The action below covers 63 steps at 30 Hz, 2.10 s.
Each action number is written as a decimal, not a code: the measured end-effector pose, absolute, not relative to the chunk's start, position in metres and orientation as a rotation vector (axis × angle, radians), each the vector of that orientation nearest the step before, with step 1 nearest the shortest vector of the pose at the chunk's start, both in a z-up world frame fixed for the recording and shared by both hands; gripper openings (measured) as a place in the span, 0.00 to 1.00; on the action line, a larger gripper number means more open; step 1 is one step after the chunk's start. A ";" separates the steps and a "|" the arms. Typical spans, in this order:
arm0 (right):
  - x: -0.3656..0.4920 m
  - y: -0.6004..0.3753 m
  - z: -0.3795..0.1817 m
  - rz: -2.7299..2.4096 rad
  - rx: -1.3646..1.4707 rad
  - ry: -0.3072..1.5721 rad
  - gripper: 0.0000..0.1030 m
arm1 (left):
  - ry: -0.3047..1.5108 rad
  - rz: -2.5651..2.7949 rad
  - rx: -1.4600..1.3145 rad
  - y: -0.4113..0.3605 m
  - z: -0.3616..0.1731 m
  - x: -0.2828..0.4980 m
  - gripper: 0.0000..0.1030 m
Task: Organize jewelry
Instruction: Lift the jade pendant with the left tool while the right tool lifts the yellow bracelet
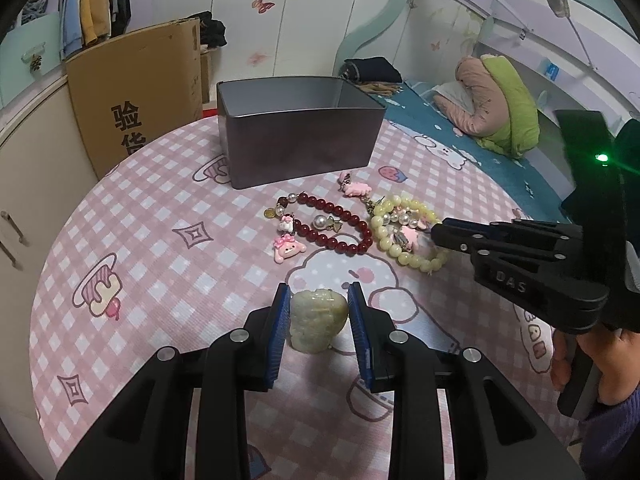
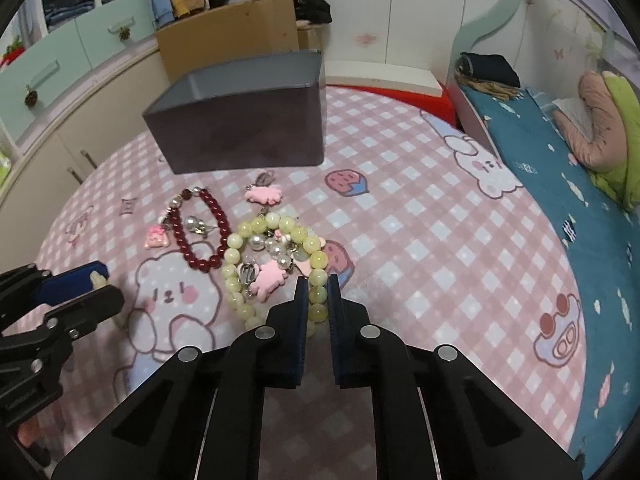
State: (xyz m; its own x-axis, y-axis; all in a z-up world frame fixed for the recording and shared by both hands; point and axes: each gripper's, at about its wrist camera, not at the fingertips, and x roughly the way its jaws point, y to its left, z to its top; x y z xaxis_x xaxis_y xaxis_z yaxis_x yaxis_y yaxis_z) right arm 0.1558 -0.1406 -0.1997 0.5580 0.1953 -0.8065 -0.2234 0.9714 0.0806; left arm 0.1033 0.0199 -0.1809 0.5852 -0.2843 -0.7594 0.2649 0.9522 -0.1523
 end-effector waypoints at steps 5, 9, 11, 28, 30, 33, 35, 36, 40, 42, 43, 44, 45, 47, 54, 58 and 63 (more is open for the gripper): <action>0.142 -0.140 -0.173 0.256 -0.048 0.889 0.10 | 0.879 -0.343 -0.042 0.022 -0.174 0.101 0.25; 0.131 -0.137 -0.150 0.268 -0.068 0.834 0.10 | 0.859 -0.361 -0.037 0.021 -0.166 0.099 0.15; 0.129 -0.136 -0.141 0.270 -0.078 0.814 0.10 | 0.848 -0.367 -0.035 0.021 -0.163 0.099 0.15; 0.110 -0.145 -0.118 0.304 -0.037 0.773 0.10 | 0.896 -0.388 0.057 0.013 -0.186 0.076 0.59; 0.108 -0.146 -0.117 0.306 -0.031 0.768 0.10 | 0.917 -0.377 0.063 0.012 -0.193 0.077 0.53; 0.107 -0.148 -0.116 0.308 -0.025 0.766 0.10 | 0.933 -0.364 0.069 0.012 -0.201 0.082 0.38; 0.107 -0.148 -0.116 0.309 -0.021 0.767 0.10 | 0.934 -0.364 0.072 0.010 -0.201 0.083 0.37; 0.107 -0.149 -0.116 0.309 -0.017 0.767 0.10 | 0.932 -0.363 0.070 0.010 -0.201 0.084 0.37; 0.109 -0.152 -0.119 0.310 -0.008 0.773 0.10 | 0.923 -0.371 0.062 0.010 -0.201 0.085 0.35; 0.109 -0.153 -0.120 0.310 -0.004 0.775 0.10 | 0.928 -0.379 0.047 0.012 -0.201 0.086 0.35; 0.110 -0.153 -0.120 0.311 -0.001 0.775 0.10 | 0.931 -0.382 0.040 0.013 -0.201 0.087 0.35; 0.111 -0.153 -0.121 0.312 0.001 0.777 0.10 | 0.933 -0.386 0.031 0.015 -0.200 0.088 0.35; 0.111 -0.153 -0.121 0.314 0.004 0.777 0.10 | 0.936 -0.388 0.024 0.015 -0.200 0.089 0.35; 0.112 -0.153 -0.121 0.316 0.004 0.777 0.10 | 0.934 -0.386 0.015 0.017 -0.199 0.089 0.35; 0.118 -0.151 -0.118 0.329 0.009 0.767 0.10 | 0.903 -0.394 -0.002 0.020 -0.185 0.089 0.35; 0.124 -0.150 -0.112 0.335 0.007 0.751 0.10 | 0.869 -0.406 -0.007 0.021 -0.170 0.093 0.35; 0.143 -0.147 -0.096 0.343 0.007 0.715 0.10 | 0.798 -0.423 -0.018 0.022 -0.137 0.114 0.35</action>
